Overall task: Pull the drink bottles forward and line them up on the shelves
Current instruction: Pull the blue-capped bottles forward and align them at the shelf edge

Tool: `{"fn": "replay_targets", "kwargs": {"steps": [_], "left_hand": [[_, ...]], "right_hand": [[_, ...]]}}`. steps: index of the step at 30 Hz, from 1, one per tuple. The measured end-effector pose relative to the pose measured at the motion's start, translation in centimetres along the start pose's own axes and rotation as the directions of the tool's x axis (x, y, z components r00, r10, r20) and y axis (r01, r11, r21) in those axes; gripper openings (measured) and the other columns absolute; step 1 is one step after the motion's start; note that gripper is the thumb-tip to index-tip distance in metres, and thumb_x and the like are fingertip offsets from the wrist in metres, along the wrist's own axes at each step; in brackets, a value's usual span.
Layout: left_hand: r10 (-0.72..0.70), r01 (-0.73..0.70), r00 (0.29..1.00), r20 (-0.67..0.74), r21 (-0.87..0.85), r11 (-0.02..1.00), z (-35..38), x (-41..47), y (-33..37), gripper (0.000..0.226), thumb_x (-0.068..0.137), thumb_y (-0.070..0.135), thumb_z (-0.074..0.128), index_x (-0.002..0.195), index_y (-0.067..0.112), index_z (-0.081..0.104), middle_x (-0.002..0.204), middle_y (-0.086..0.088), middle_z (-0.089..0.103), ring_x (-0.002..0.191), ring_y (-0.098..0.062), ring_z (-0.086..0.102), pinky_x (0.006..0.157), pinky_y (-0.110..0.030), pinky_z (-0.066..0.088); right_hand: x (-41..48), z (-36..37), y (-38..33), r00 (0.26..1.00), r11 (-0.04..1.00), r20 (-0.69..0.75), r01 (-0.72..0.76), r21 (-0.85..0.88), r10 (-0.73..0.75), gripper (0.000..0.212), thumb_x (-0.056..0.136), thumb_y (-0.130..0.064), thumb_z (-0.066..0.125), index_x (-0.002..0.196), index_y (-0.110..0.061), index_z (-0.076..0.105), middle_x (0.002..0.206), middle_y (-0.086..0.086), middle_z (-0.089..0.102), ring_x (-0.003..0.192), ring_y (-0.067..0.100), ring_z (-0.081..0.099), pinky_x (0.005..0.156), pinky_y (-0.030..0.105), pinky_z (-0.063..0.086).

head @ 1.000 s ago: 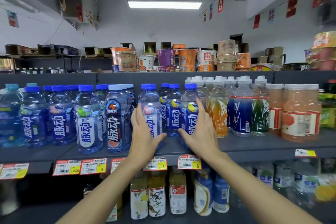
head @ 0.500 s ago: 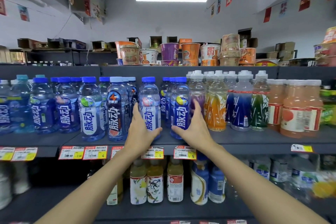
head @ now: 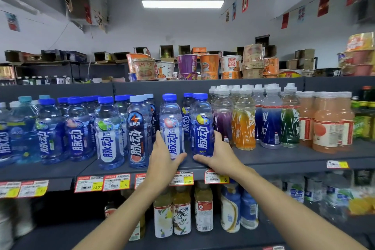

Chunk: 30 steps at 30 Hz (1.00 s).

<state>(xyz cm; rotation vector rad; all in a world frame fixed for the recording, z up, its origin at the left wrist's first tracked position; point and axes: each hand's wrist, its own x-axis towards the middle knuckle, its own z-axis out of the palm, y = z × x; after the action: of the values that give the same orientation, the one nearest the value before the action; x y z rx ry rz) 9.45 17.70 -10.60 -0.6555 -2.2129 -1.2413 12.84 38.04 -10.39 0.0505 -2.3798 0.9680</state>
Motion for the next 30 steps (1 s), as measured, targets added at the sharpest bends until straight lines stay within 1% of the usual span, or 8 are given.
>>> {"fn": "replay_targets", "kwargs": {"steps": [7,10,13,16,20,24,28,30], "left_hand": [[0.038,-0.039,0.999,0.015,0.030,0.999,-0.7,0.4,-0.9,0.082,0.072,0.037,0.087,0.136,0.017,0.040,0.129,-0.002,0.059,0.117,-0.021,0.057,0.096,-0.042,0.049],[0.074,-0.076,0.994,0.086,0.026,0.997,-1.3,0.8,-1.7,0.094,0.065,0.035,0.092,0.139,0.021,0.036,0.131,0.002,0.059,0.119,-0.017,0.057,0.093,-0.028,0.046],[0.044,-0.053,0.983,0.177,0.048,0.997,-1.7,1.3,-2.5,0.113,0.064,0.035,0.093,0.149,0.020,0.021,0.132,0.002,0.062,0.116,-0.014,0.060,0.088,-0.020,0.044],[0.042,-0.055,0.981,0.188,0.064,0.996,-1.8,1.6,-3.0,0.116,0.063,0.037,0.093,0.151,0.021,0.018,0.126,0.005,0.065,0.109,-0.011,0.063,0.086,-0.021,0.048],[0.082,-0.091,0.980,0.182,0.043,0.995,-1.9,1.4,-3.3,0.109,0.065,0.040,0.091,0.149,0.026,0.023,0.119,0.015,0.064,0.102,0.003,0.061,0.082,-0.011,0.045],[0.107,-0.122,0.981,0.163,0.087,0.989,-1.9,1.3,-3.3,0.103,0.068,0.043,0.089,0.147,0.031,0.024,0.123,0.008,0.068,0.108,-0.008,0.065,0.087,-0.022,0.050],[0.090,-0.110,0.985,0.145,0.135,0.985,-1.8,0.9,-3.3,0.100,0.070,0.045,0.087,0.145,0.035,0.021,0.121,0.010,0.068,0.106,-0.008,0.065,0.078,-0.018,0.046],[0.075,-0.096,0.987,0.143,0.153,0.984,-1.8,0.8,-3.2,0.100,0.071,0.045,0.086,0.145,0.034,0.020,0.121,0.008,0.068,0.106,-0.010,0.065,0.079,-0.021,0.046]], "right_hand": [[0.0,-0.6,0.6,0.998,1.000,0.064,-0.010,-0.016,0.010,0.102,0.065,-0.053,0.090,0.144,-0.025,0.032,0.128,-0.013,0.061,0.107,0.002,0.060,0.086,0.016,0.045],[0.7,-1.6,1.0,0.991,0.999,0.137,0.000,-0.049,0.007,0.099,0.063,-0.055,0.091,0.140,-0.025,0.037,0.132,-0.010,0.062,0.115,0.008,0.061,0.096,0.026,0.049],[1.0,-1.8,1.5,0.987,0.999,0.162,0.015,-0.039,-0.008,0.100,0.061,-0.058,0.091,0.139,-0.025,0.039,0.133,-0.008,0.063,0.116,0.009,0.062,0.101,0.037,0.052],[0.8,-1.5,1.9,0.991,1.000,0.136,0.023,-0.019,-0.020,0.098,0.060,-0.058,0.091,0.138,-0.024,0.042,0.131,-0.008,0.064,0.110,0.006,0.064,0.097,0.035,0.055],[0.8,-1.5,2.1,0.993,0.999,0.119,0.032,-0.023,-0.029,0.100,0.060,-0.060,0.090,0.140,-0.024,0.042,0.129,-0.008,0.064,0.110,0.007,0.064,0.096,0.034,0.056],[0.7,-1.4,2.3,0.992,0.998,0.113,0.061,-0.012,-0.059,0.098,0.061,-0.060,0.089,0.139,-0.025,0.042,0.128,-0.010,0.064,0.108,0.005,0.064,0.095,0.032,0.056],[0.6,-1.5,2.3,0.992,0.998,0.113,0.064,-0.002,-0.064,0.097,0.061,-0.062,0.088,0.139,-0.026,0.041,0.128,-0.009,0.065,0.105,0.003,0.064,0.093,0.032,0.057],[0.5,-1.5,2.2,0.991,0.998,0.120,0.063,-0.001,-0.062,0.096,0.062,-0.061,0.088,0.139,-0.027,0.041,0.128,-0.010,0.064,0.106,0.003,0.064,0.093,0.031,0.057]]}}
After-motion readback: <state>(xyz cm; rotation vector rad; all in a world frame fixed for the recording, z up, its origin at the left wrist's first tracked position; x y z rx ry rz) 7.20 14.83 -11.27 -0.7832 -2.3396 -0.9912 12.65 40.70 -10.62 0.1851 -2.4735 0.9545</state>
